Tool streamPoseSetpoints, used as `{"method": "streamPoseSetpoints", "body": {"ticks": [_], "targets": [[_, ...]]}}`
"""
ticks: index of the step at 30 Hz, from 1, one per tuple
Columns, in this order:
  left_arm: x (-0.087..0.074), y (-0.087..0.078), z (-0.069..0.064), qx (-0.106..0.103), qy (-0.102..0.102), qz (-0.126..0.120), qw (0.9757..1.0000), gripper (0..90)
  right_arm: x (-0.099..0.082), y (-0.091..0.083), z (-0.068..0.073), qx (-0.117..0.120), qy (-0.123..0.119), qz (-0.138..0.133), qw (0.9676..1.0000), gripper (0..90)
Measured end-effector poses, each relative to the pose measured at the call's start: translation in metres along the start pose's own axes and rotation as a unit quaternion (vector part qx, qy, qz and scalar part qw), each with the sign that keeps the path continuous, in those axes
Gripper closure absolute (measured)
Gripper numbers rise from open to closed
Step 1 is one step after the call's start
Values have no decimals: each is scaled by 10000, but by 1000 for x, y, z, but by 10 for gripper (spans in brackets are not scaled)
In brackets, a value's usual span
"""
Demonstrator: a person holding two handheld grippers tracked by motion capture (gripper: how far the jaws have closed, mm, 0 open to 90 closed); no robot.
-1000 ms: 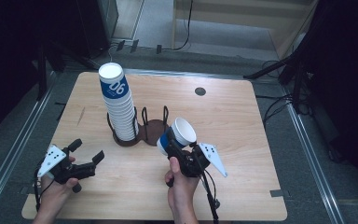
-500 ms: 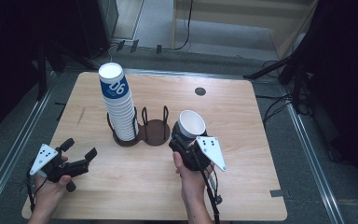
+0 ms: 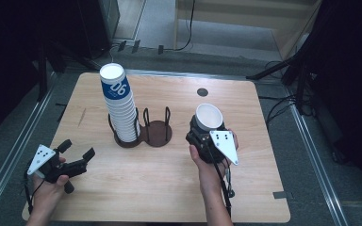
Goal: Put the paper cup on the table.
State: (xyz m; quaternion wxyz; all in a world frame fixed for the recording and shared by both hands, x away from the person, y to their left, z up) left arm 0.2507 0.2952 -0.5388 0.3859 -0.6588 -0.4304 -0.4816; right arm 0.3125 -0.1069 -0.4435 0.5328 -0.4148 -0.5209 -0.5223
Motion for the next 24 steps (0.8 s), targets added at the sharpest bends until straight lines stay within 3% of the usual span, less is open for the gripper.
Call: {"method": "streamPoseSetpoints", "body": {"ticks": [3, 8, 13, 17, 24], "targets": [[-1, 0, 0, 10, 24, 54, 10000, 0, -4, 9, -9, -82, -179, 16, 9998, 205], [-2, 0, 3, 37, -7, 69, 10000, 0, -16, 24, -23, -168, -192, 68, 9997, 205], [-2, 1, 3, 59, -1, 113, 9999, 0, -32, 39, -36, -99, -215, 107, 9997, 209], [-3, 1, 4, 113, -25, 153, 9998, 0, -48, 50, -42, -47, -483, 229, 9986, 210], [-5, 3, 3, 114, -10, 241, 9996, 0, -76, 70, -50, 55, -476, 455, 9978, 208]]}}
Point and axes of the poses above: each handheld gripper's, and its own axes: y roughly forward along the jaws, x roughly out of its top, z roughly to its left, the point moved 4 cm from there along y, roughly forward along the jaws, and after that the axes turned 8 degrees about -z, right-handed, at the moved point
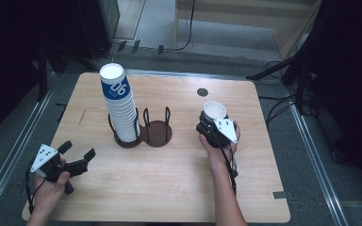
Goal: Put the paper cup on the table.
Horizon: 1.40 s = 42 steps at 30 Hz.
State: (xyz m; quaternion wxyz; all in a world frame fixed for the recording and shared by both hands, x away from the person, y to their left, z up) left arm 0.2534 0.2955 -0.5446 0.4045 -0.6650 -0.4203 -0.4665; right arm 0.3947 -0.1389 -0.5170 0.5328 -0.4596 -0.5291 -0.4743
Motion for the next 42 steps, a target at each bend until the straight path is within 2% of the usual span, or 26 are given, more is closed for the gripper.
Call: {"method": "streamPoseSetpoints", "body": {"ticks": [3, 8, 11, 20, 25, 34, 38, 40, 42], "targets": [[-1, 1, -1, -7, 9, 12, 10000, 0, -8, 6, 0, -53, -196, 56, 9998, 208], [-1, 2, -1, 51, 66, 50, 10000, 0, -22, 13, -2, -125, -325, 297, 9990, 202], [-2, 2, -1, 54, 54, 54, 10000, 0, -24, 14, -3, -207, -371, 305, 9986, 197], [-2, 2, -1, 61, 46, 59, 10000, 0, -33, 17, -8, -308, -348, 575, 9973, 187], [-2, 2, -2, 55, 72, 58, 9999, 0, -35, 17, -5, -195, -327, 662, 9971, 181], [-2, 3, -1, 60, 50, 37, 10000, 0, -38, 17, -5, -146, -316, 799, 9962, 158], [-1, 3, -1, 65, 37, 37, 10000, 0, -36, 15, -5, -99, -234, 780, 9966, 100], [-1, 3, -1, 65, 38, 44, 10000, 0, -33, 15, -5, -29, -171, 739, 9971, 0], [-2, 3, -1, 69, 32, 40, 10000, 0, -30, 13, -6, -25, -46, 759, 9971, 0]]}}
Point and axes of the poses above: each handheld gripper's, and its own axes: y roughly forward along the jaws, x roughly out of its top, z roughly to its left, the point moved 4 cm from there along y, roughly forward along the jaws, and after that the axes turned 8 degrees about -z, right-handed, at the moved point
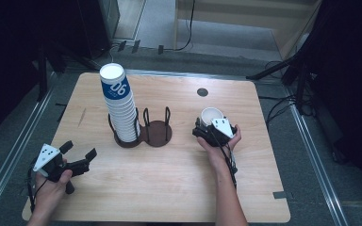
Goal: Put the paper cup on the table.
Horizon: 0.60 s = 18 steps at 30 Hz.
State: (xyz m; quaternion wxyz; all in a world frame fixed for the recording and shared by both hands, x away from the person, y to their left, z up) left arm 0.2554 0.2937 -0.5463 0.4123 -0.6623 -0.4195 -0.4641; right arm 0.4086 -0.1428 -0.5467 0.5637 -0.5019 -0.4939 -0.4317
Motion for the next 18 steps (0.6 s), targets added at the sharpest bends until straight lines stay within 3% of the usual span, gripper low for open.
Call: {"method": "streamPoseSetpoints", "body": {"ticks": [13, 18], "targets": [[0, 0, 0, 7, 6, 15, 10000, 0, 27, -29, -7, 126, -22, -242, 9996, 0], [0, 0, 0, 11, 11, 32, 10000, 0, 39, -46, -9, 232, -150, -377, 9989, 0]]}}
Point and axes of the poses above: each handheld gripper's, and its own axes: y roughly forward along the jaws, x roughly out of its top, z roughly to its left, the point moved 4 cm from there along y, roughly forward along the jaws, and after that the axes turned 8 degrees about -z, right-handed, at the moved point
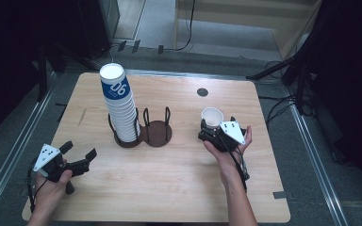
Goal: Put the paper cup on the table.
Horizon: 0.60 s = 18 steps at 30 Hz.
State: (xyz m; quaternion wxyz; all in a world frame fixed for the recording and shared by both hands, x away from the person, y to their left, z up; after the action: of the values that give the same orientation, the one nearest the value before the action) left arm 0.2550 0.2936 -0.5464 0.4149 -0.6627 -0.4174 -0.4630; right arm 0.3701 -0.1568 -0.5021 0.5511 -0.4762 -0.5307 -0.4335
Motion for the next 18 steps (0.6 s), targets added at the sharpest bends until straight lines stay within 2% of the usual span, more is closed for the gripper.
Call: {"method": "streamPoseSetpoints", "body": {"ticks": [5, 11, 18], "targets": [[0, 0, 0, -1, 7, 15, 10000, 0, 7, -15, -6, 19, -61, -74, 10000, 0], [-1, 0, 0, 4, 22, 40, 10000, 0, 9, -32, -18, -3, -24, -139, 9999, 0], [-2, 0, 1, 29, 28, 66, 10000, 0, 7, -49, -34, -132, 34, -135, 9998, 0]]}}
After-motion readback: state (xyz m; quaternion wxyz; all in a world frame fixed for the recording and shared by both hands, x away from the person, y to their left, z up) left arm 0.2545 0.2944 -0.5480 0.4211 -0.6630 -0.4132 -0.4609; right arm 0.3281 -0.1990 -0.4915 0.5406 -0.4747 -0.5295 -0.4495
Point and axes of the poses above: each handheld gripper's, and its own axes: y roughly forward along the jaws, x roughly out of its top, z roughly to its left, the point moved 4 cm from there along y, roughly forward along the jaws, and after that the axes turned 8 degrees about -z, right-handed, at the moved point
